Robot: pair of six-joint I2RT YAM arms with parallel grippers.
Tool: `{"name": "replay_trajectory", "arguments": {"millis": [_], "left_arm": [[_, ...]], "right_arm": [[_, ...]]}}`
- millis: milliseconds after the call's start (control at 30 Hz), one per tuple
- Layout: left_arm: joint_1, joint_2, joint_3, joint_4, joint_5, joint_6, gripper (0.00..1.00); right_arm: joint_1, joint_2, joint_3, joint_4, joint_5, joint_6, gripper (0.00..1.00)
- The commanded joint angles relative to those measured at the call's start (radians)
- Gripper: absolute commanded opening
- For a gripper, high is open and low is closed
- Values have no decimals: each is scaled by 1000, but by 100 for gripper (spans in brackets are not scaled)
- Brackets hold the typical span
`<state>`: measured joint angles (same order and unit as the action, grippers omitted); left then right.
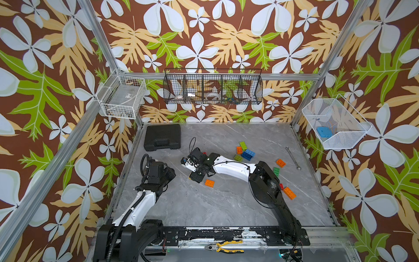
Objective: Assemble a rectangle with lego
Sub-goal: Move the lego brick at the center of the board.
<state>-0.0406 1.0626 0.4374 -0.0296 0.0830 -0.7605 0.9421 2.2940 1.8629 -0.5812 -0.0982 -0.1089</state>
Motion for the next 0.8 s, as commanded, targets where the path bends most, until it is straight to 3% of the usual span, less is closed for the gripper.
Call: {"name": "replay_trajectory", "arguments": {"millis": [0, 233, 400, 467, 667, 767], "left_arm": [[4, 2, -3, -1, 13, -6, 40], [3, 3, -6, 12, 30, -16, 40], [4, 7, -4, 19, 41, -23, 40], [3, -2, -5, 12, 39, -17, 40], [-24, 10, -14, 16, 34, -11, 37], [-61, 39, -13, 38, 33, -29, 37]], "right_arm": [[3, 41, 44, -2, -15, 21, 59], [7, 68, 52, -8, -38, 5, 51], [11, 43, 24, -14, -42, -14, 28], [12, -5, -33, -10, -54, -40, 23], [11, -98, -184, -17, -60, -98, 24], [11, -82, -182, -19, -71, -114, 31]]}}
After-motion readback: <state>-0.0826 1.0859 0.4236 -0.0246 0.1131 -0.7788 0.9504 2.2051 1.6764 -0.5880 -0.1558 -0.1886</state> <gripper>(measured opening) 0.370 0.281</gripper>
